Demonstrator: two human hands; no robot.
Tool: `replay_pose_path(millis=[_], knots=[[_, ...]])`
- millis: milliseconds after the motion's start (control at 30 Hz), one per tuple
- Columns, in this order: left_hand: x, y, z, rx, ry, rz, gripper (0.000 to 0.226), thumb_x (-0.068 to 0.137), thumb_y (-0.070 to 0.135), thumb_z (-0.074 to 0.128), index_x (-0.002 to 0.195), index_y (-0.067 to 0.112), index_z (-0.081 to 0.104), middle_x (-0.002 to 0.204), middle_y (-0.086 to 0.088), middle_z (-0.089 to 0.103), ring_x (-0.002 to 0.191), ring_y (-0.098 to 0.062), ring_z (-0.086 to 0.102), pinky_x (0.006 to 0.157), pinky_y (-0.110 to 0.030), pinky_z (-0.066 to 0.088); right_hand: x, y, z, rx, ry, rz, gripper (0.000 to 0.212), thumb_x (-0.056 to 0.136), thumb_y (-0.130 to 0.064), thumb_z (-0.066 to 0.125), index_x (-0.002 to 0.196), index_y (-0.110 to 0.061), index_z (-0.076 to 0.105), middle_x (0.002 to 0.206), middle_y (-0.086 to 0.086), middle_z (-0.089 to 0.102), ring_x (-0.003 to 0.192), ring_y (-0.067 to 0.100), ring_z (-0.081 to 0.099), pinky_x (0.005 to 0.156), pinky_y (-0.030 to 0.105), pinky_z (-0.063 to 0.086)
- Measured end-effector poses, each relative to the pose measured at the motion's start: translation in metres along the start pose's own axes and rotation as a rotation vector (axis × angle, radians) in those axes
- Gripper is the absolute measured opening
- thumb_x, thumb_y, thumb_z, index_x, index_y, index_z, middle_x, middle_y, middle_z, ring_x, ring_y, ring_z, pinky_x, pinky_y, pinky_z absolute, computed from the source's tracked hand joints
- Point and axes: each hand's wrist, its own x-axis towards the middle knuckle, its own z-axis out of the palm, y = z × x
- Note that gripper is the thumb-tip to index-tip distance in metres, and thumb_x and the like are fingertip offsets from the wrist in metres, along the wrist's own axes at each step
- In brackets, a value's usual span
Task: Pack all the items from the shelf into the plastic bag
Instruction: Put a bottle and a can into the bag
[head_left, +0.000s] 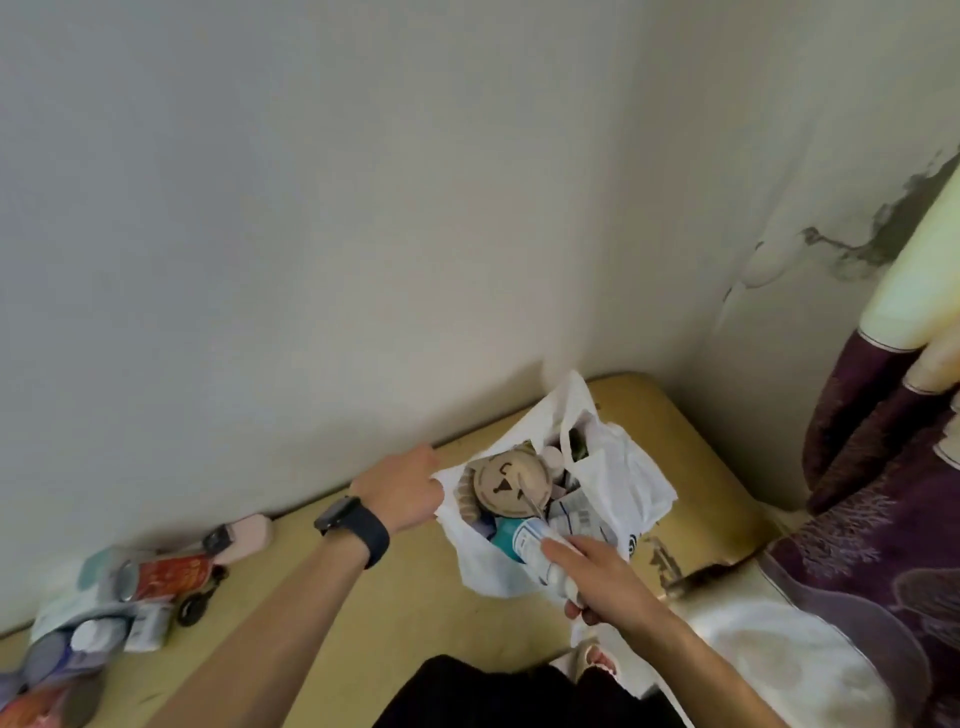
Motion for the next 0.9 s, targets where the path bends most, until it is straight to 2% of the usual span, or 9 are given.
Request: replay_pose_path(millis=[100, 267, 333, 433, 500, 600, 700, 800, 900], knots=[[-0.008, 0.000, 0.003, -0.110, 0.076, 0.043, 0.037, 0.090, 0.021, 0.044, 0.126, 0.029, 0.052, 0.095, 0.003, 0.068, 0.082, -0.019, 0.063, 0.063, -0.029, 0.047, 0.031, -0.018, 0.012, -0.124, 0.024, -0.016, 0.033, 0.094, -0.046, 0.053, 0.116, -0.022, 0.060, 0.092, 0.005, 0.067, 0.055, 0.012, 0.060, 0.048, 0.024, 0.039], [-0.011, -0.001, 0.013, -0.228, 0.175, 0.064, 0.029, 0.093, 0.024, 0.043, 0.119, 0.033, 0.053, 0.077, 0.009, 0.061, 0.063, -0.010, 0.055, 0.050, -0.025, 0.036, 0.068, -0.047, 0.021, -0.197, -0.006, -0.080, 0.035, 0.098, -0.033, 0.050, 0.133, -0.029, 0.052, 0.113, 0.004, 0.062, 0.092, 0.016, 0.067, 0.074, 0.025, 0.057], [-0.010, -0.001, 0.016, -0.274, 0.222, 0.062, 0.027, 0.093, 0.025, 0.041, 0.115, 0.035, 0.053, 0.071, 0.010, 0.060, 0.060, -0.011, 0.056, 0.050, -0.026, 0.039, 0.077, -0.046, 0.020, -0.343, -0.054, -0.116, 0.040, 0.099, -0.022, 0.046, 0.137, -0.032, 0.052, 0.120, -0.001, 0.059, 0.104, 0.020, 0.064, 0.087, 0.030, 0.055], [-0.009, -0.002, 0.024, -0.336, 0.223, 0.074, 0.022, 0.094, 0.026, 0.040, 0.110, 0.035, 0.052, 0.071, 0.008, 0.063, 0.062, -0.014, 0.058, 0.055, -0.032, 0.049, 0.081, -0.034, 0.018, -0.526, -0.065, -0.164, 0.040, 0.098, -0.019, 0.040, 0.123, -0.039, 0.064, 0.125, -0.008, 0.062, 0.113, 0.016, 0.057, 0.095, 0.027, 0.047], [-0.007, -0.005, 0.032, -0.384, 0.206, 0.089, 0.020, 0.094, 0.029, 0.042, 0.109, 0.034, 0.055, 0.071, 0.007, 0.064, 0.063, -0.016, 0.061, 0.060, -0.038, 0.055, 0.080, -0.024, 0.017, -0.578, -0.039, -0.199, 0.041, 0.096, -0.015, 0.039, 0.111, -0.042, 0.067, 0.120, -0.014, 0.066, 0.113, 0.013, 0.061, 0.095, 0.022, 0.048], [-0.009, -0.011, 0.045, -0.502, 0.187, 0.083, 0.021, 0.094, 0.031, 0.044, 0.111, 0.036, 0.056, 0.074, 0.004, 0.065, 0.062, -0.016, 0.060, 0.063, -0.037, 0.055, 0.078, -0.012, 0.013, -0.637, -0.028, -0.243, 0.043, 0.094, -0.015, 0.041, 0.110, -0.045, 0.067, 0.118, -0.020, 0.067, 0.106, 0.003, 0.061, 0.081, 0.006, 0.043], [-0.012, -0.016, 0.060, -0.611, 0.163, 0.071, 0.018, 0.096, 0.032, 0.045, 0.109, 0.041, 0.052, 0.083, 0.001, 0.066, 0.071, -0.021, 0.063, 0.067, -0.038, 0.057, 0.066, -0.011, 0.012, -0.622, 0.019, -0.274, 0.038, 0.096, -0.019, 0.045, 0.109, -0.049, 0.064, 0.117, -0.017, 0.067, 0.102, 0.005, 0.061, 0.083, 0.012, 0.046], [-0.014, -0.021, 0.069, -0.681, 0.157, 0.048, 0.014, 0.096, 0.041, 0.046, 0.109, 0.045, 0.050, 0.088, 0.007, 0.065, 0.075, -0.014, 0.063, 0.071, -0.036, 0.060, 0.050, -0.026, 0.019, -0.583, 0.119, -0.366, 0.031, 0.098, -0.024, 0.051, 0.097, -0.055, 0.057, 0.107, -0.015, 0.066, 0.094, 0.005, 0.061, 0.081, 0.015, 0.049], [-0.021, -0.028, 0.073, -0.679, 0.175, 0.014, 0.029, 0.093, 0.058, 0.045, 0.116, 0.041, 0.051, 0.095, 0.013, 0.064, 0.082, -0.006, 0.062, 0.074, -0.031, 0.058, 0.035, -0.048, 0.031, -0.542, 0.148, -0.535, 0.025, 0.096, -0.026, 0.058, 0.094, -0.051, 0.061, 0.104, -0.023, 0.066, 0.097, 0.002, 0.061, 0.084, 0.020, 0.052]])
